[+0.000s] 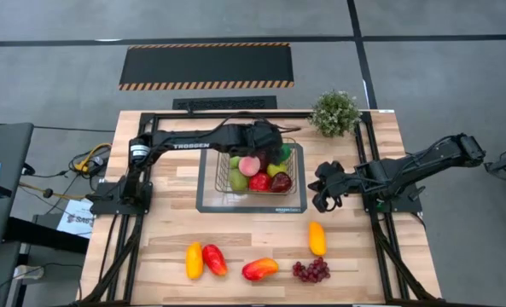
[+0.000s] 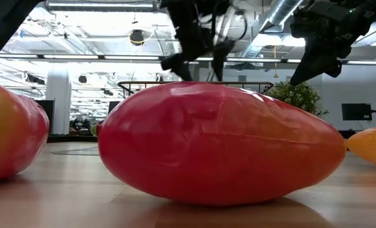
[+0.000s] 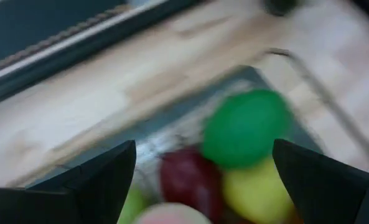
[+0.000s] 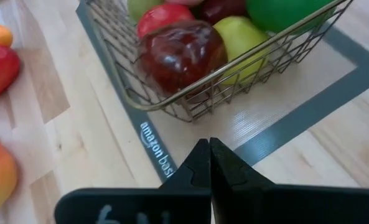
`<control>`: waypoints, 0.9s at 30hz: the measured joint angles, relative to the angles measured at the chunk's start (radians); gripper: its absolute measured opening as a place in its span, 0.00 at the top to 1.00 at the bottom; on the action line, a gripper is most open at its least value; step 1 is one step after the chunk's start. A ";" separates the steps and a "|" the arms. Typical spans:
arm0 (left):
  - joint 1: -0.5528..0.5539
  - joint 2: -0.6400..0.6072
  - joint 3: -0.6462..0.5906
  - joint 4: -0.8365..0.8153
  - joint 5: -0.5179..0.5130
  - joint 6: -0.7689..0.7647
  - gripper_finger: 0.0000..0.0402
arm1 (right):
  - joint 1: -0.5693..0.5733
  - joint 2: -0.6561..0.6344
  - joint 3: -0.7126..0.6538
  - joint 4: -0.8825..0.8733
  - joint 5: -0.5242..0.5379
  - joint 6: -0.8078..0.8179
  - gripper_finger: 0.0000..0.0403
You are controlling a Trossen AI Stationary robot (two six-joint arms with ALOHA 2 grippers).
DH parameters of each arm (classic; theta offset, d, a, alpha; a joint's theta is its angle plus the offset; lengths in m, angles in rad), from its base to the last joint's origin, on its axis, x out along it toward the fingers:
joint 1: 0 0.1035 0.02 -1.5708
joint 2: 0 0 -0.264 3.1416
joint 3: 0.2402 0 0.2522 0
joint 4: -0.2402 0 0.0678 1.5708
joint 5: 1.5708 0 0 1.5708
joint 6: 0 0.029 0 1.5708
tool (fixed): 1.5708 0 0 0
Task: Build produce basket
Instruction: Put the right orange mango into the bin
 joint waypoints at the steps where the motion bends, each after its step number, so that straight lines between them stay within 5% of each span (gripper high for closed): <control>1: -0.007 0.000 0.017 -0.001 0.029 0.024 0.10 | 0.000 0.000 0.000 -0.001 -0.011 0.000 0.98; 11: -0.156 -0.003 0.095 -0.054 0.313 0.081 0.10 | 0.061 0.000 0.000 -0.090 -0.159 0.188 0.98; 18: -0.304 -0.003 0.095 -0.077 0.333 0.000 0.10 | 0.206 0.000 0.000 -0.221 -0.163 0.391 0.98; 27: -0.516 0.000 0.079 -0.085 0.334 -0.006 0.10 | 0.385 0.000 0.000 -0.208 -0.161 0.426 0.98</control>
